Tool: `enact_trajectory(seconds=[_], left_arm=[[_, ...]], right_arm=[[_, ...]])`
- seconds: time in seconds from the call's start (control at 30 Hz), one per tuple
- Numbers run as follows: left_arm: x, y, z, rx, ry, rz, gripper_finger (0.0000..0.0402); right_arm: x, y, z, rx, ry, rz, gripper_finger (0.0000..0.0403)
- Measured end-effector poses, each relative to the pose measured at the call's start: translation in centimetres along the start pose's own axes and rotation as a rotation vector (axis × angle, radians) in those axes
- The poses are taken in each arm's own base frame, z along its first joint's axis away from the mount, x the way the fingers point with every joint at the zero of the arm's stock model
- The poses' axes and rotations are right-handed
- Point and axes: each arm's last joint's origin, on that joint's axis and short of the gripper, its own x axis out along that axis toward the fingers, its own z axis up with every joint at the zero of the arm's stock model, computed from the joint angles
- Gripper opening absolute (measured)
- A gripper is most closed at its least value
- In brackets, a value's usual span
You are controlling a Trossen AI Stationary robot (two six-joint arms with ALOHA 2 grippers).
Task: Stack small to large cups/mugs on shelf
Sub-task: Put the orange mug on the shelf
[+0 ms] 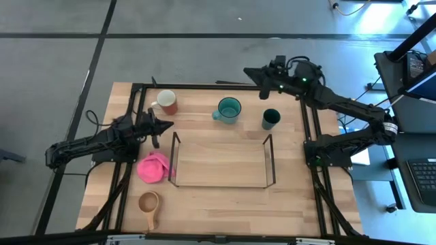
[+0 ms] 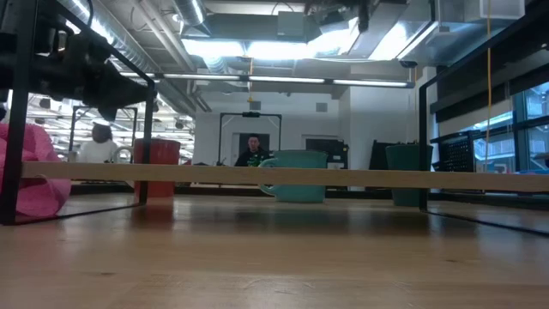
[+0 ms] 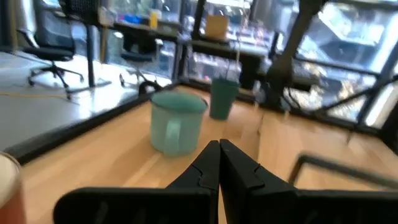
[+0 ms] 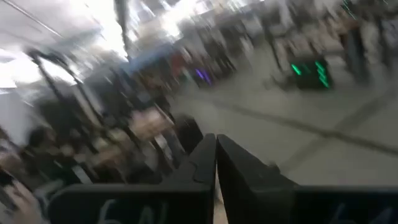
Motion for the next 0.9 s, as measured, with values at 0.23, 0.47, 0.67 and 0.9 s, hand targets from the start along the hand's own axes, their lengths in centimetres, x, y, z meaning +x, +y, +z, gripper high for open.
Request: enact_trajectory(seconds=[0.23,0.47,0.67,0.9], left_arm=[[-0.3,-0.5,2.2,-0.459,-0.214,-0.108,0.0],[-0.9,-0.6,4.0,-0.509,-0.414,-0.145,0.0],[-1.3,-0.7,4.8,-0.5,-0.504,-0.171,0.0],[-1.9,-0.3,5.6,-0.539,-0.681,-0.004,0.0]], right_arm=[[-0.1,-0.8,-0.7,0.01,0.084,-0.059,0.0016],[-0.1,-0.9,-0.6,0.007,0.071,-0.08,0.0016],[-0.1,-0.9,-0.6,0.008,0.07,-0.081,0.0016],[-0.1,-0.9,-0.6,0.014,0.069,-0.083,0.0016]])
